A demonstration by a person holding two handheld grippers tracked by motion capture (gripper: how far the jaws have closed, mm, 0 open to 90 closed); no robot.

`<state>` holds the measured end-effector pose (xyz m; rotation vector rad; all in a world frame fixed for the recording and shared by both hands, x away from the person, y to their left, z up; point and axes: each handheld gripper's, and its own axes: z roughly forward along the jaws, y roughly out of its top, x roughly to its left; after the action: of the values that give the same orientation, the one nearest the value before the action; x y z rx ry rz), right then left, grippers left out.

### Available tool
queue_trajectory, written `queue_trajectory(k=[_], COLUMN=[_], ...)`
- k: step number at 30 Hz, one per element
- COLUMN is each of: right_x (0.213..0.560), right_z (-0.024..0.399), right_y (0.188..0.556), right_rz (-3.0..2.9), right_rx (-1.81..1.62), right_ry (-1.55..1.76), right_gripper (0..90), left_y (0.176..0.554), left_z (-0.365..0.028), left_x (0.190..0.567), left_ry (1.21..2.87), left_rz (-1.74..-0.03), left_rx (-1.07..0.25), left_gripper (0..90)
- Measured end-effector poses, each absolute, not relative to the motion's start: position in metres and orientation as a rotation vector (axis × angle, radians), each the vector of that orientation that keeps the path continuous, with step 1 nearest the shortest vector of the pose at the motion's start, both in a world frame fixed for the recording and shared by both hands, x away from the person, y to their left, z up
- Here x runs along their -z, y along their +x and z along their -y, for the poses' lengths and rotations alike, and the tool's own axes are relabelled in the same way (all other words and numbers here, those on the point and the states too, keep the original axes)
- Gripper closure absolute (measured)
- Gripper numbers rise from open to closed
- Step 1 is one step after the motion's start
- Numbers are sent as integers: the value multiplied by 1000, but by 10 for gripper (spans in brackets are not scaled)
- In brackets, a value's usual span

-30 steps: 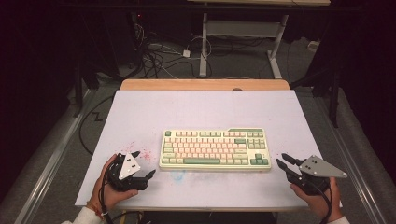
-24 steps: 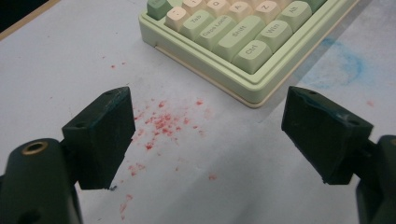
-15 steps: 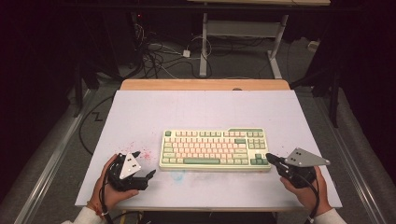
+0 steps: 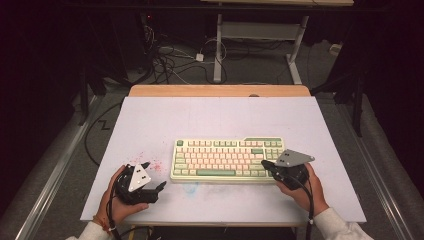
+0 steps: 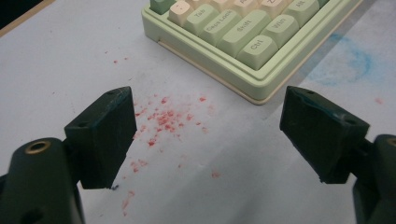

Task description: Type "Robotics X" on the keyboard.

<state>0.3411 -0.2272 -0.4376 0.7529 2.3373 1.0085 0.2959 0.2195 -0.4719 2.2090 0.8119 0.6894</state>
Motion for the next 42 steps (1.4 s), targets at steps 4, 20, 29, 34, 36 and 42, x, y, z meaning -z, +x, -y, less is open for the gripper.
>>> queue_trajectory(k=[4, 20, 29, 34, 36, 42], right_x=[443, 456, 458, 458, 458, 458], right_z=[220, 210, 210, 210, 210, 210], right_y=[351, 359, 358, 357, 357, 357], right_rz=[-2359, -2410, -2398, -2398, -2397, -2396], right_rx=[-986, -937, -943, -945, -945, -937], right_ry=[768, 766, 768, 769, 765, 759], right_gripper=[900, 900, 900, 900, 900, 900], left_y=[296, 299, 313, 321, 325, 334], left_z=[-220, -218, -200, -187, -183, -171], left_x=[471, 464, 447, 441, 439, 435], left_ry=[2207, 2178, 2246, 2267, 2273, 2297], left_rz=[-801, -864, -810, -800, -788, -767], left_rx=[-700, -635, -552, -547, -536, -532], left_gripper=[176, 463, 874, 874, 874, 874])
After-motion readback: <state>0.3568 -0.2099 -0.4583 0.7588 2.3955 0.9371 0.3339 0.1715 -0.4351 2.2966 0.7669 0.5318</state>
